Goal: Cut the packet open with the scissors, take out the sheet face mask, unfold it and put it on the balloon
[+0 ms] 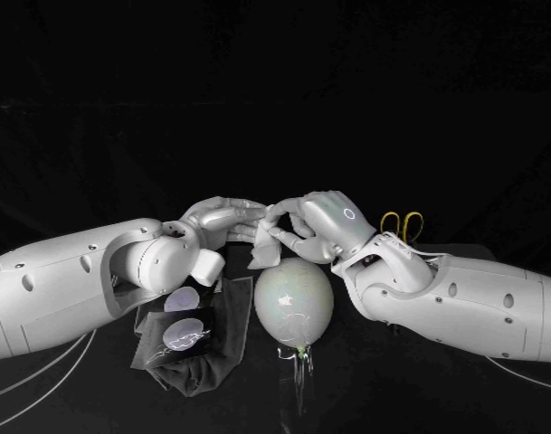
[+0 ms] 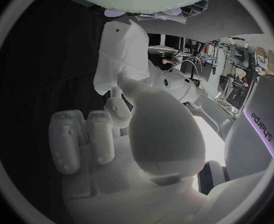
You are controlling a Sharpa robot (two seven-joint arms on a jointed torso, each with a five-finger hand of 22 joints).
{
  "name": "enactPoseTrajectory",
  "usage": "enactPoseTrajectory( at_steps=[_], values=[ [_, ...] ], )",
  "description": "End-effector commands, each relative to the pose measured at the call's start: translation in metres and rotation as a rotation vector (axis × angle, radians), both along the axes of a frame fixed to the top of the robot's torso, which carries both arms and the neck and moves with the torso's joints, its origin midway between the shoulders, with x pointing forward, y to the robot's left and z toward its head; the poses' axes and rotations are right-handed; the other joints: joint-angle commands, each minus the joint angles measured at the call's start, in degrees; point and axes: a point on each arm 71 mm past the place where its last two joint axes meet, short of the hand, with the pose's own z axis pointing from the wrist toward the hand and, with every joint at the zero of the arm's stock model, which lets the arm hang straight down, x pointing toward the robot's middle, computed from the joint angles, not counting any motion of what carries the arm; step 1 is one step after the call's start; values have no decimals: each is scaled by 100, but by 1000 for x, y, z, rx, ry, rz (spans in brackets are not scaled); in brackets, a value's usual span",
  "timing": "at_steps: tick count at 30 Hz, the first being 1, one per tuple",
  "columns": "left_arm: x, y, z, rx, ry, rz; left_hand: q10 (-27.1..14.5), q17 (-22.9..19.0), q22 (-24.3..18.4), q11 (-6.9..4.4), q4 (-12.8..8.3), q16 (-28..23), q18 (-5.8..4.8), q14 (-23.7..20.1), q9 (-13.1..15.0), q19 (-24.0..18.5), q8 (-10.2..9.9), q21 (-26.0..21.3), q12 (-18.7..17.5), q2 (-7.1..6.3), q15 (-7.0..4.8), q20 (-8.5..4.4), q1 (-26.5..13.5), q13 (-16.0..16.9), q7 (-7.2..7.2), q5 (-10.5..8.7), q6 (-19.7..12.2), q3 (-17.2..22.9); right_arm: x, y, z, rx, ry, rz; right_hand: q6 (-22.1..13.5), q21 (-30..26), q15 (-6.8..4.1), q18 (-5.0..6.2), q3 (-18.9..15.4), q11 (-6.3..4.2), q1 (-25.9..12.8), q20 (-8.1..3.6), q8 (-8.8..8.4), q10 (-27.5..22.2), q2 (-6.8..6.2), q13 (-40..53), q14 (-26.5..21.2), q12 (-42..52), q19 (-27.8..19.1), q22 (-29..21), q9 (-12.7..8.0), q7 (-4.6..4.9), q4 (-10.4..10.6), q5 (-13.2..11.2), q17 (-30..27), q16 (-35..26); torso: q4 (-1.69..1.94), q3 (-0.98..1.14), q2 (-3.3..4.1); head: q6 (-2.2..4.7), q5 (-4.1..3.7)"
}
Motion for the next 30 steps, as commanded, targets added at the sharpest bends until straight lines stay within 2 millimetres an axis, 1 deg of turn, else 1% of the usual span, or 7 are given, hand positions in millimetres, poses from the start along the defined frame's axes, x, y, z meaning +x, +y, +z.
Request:
enactPoseTrajectory(
  at_steps=[1, 4, 7, 11, 16, 19, 30],
  values=[
    [-3, -7, 4, -33, -8, -53, 53, 8, -9, -29, 37, 28, 116, 34, 1683, 42, 29, -30, 36, 29, -4, 11, -7, 10, -19, 17, -25, 1, 1, 1, -2, -15, 15, 4, 9, 20, -54, -60, -9, -28, -15, -50, 10, -18, 30, 3, 524, 10, 550, 1479, -4, -4, 11, 11, 1289, 26, 3, -3, 1, -3, -2],
    [-4, -8, 4, -31, -9, -59, 58, 12, -11, -31, 36, 30, 117, 37, 1686, 46, 35, -33, 36, 27, -5, 9, -7, 11, -21, 18, -27, 2, 1, 2, -2, -12, 14, 7, 6, 24, -54, -61, -10, -28, -15, -51, 8, -16, 29, 6, 524, 14, 552, 1480, -5, -3, 11, 11, 1290, 27, 4, -2, 2, 3, 3],
    [-4, -9, 4, -30, -9, -63, 62, 16, -13, -32, 36, 31, 117, 40, 1688, 50, 39, -35, 35, 26, -7, 8, -7, 12, -23, 17, -27, 3, 0, 2, -1, -9, 14, 10, 76, 54, -66, -69, 47, -49, 67, -59, 51, 0, 109, 20, 530, 35, 569, 1491, 8, -32, -19, 12, 1307, 40, 3, -3, 1, -6, -2],
    [-4, -9, 4, -28, -10, -66, 68, 22, -16, -35, 33, 33, 118, 44, 1692, 57, 47, -38, 35, 23, -10, 5, -6, 13, -25, 18, -28, 5, 0, 2, -1, -2, 11, 13, 327, 97, -123, -80, 131, -123, 195, -99, 258, 217, 275, 249, 546, 361, 593, 1505, 100, -129, -88, 12, 1349, 74, 3, -2, 1, -6, 7],
    [-4, -8, 4, -24, -13, -64, 73, 27, -18, -37, 32, 34, 118, 47, 1696, 63, 55, -40, 35, 19, -12, 3, -6, 14, -27, 18, -29, 6, -2, 2, 0, 9, 8, 20, 338, 97, -165, -80, 192, -165, 218, -141, 375, 455, 369, 503, 566, 711, 593, 1505, 175, -166, -107, 14, 1407, 120, -2, -3, 0, -9, 3],
    [-4, -8, 4, -21, -15, -62, 77, 30, -19, -38, 31, 36, 118, 50, 1698, 67, 59, -41, 35, 17, -13, 2, -6, 14, -28, 18, -29, 7, -3, 1, 0, 13, 7, 25, 285, 97, -187, -80, 245, -184, 192, -171, 489, 507, 375, 543, 571, 760, 593, 1505, 260, -182, -123, 11, 1422, 132, -1, 0, 1, -10, 8],
    [-3, -6, 4, -14, -20, -52, 89, 42, -24, -44, 25, 39, 118, 58, 1706, 81, 74, -45, 34, 7, -19, -4, -4, 16, -33, 18, -30, 11, -5, -2, 1, 28, 12, 24, 237, 97, -208, -80, 324, -207, 148, -196, 639, 593, 359, 636, 579, 875, 593, 1505, 365, -206, -146, 13, 1447, 152, 0, -1, 0, -9, 6]
  ],
)
